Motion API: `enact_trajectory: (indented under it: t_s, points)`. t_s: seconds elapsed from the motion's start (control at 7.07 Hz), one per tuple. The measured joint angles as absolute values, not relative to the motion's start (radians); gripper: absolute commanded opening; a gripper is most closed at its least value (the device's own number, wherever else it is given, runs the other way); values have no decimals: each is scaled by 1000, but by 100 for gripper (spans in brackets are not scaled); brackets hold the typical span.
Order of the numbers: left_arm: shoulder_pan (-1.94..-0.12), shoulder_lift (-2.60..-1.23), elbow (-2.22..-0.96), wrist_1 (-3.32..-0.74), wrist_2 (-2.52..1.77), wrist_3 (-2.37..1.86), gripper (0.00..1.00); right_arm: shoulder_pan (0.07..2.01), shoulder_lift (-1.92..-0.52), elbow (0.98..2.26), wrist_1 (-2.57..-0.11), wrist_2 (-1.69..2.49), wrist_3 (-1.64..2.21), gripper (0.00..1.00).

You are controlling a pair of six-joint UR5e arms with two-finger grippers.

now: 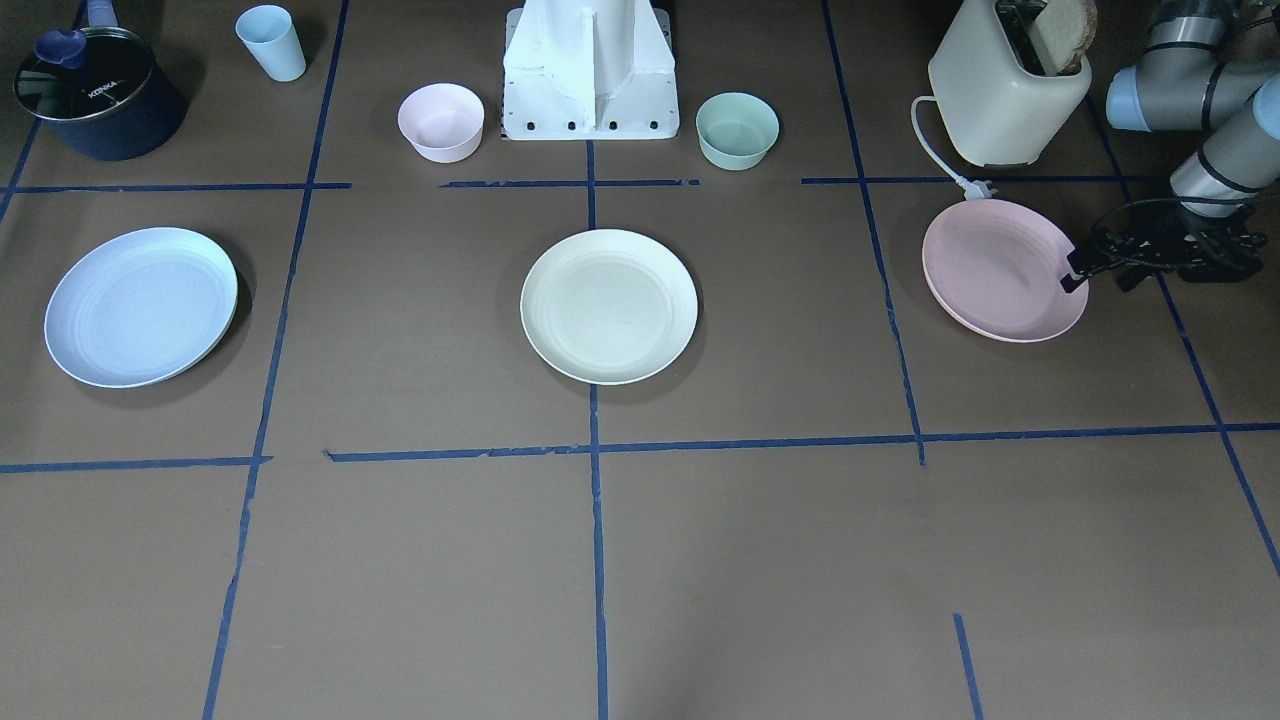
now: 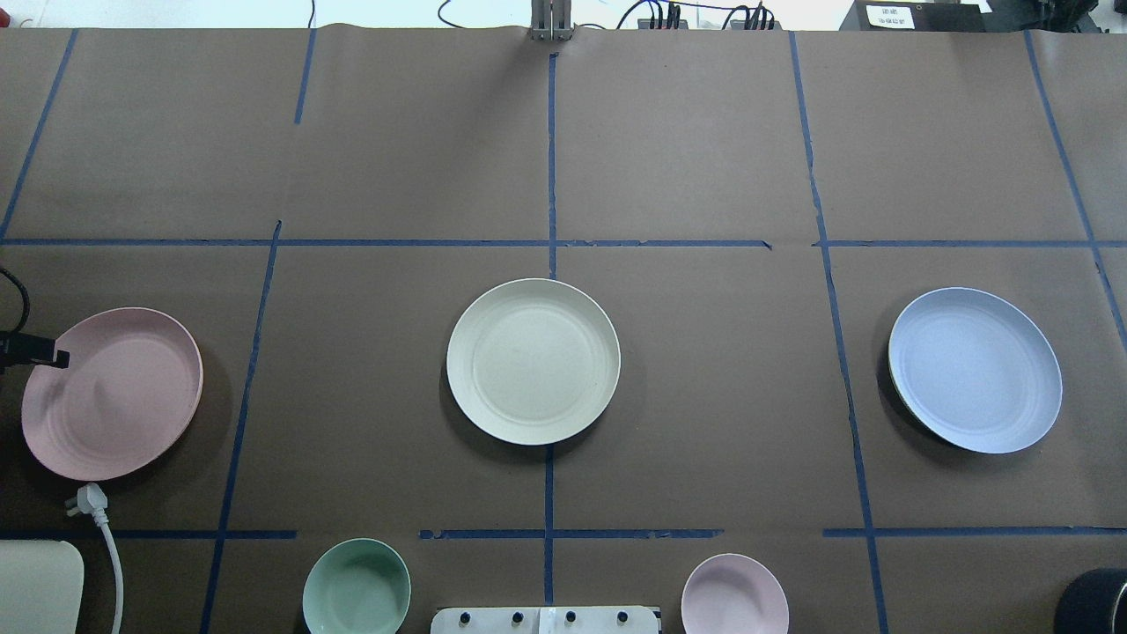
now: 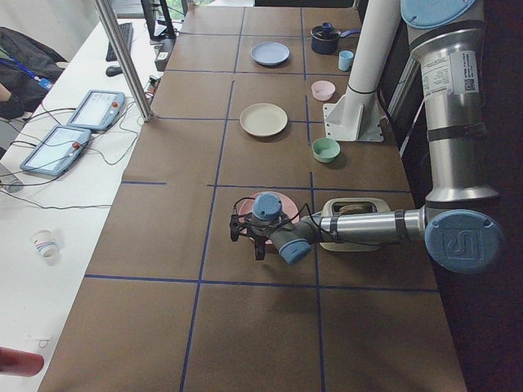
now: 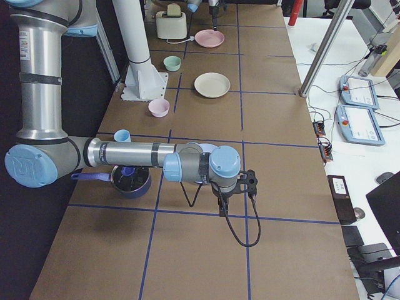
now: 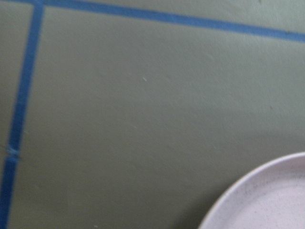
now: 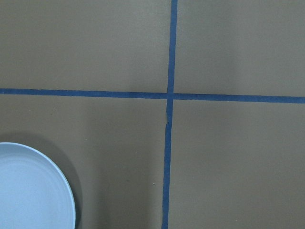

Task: Stack three plates with pink and blue
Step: 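Reach the left gripper to the pink plate rim and grasp it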

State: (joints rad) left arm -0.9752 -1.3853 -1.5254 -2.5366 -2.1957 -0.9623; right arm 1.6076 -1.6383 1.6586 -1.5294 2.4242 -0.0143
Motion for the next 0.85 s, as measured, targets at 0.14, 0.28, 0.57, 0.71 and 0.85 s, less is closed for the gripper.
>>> enact_trajectory:
  t_s: [0.14,0.28,0.57,0.71,0.85]
  points:
    - [-966,-1385,-1525,-2539,-2195,-967,28,1608,-1638,1659,-1529,2431,-14,100]
    - [-963,-1385,-1525,-2540,-2196,-970,11,1608,-1638,1659,-1529,2440,-13,100]
    - [-962,-1376,-1529,-2540,-2202,-968,1,1608,-1639,1665,-1530,2457,-12,100]
    - [-964,-1368,-1538,-2539,-2207,-967,0,1608,-1639,1670,-1531,2474,-9,100]
    - [-969,-1359,-1552,-2537,-2239,-967,0,1608,-1641,1673,-1530,2484,-5,100]
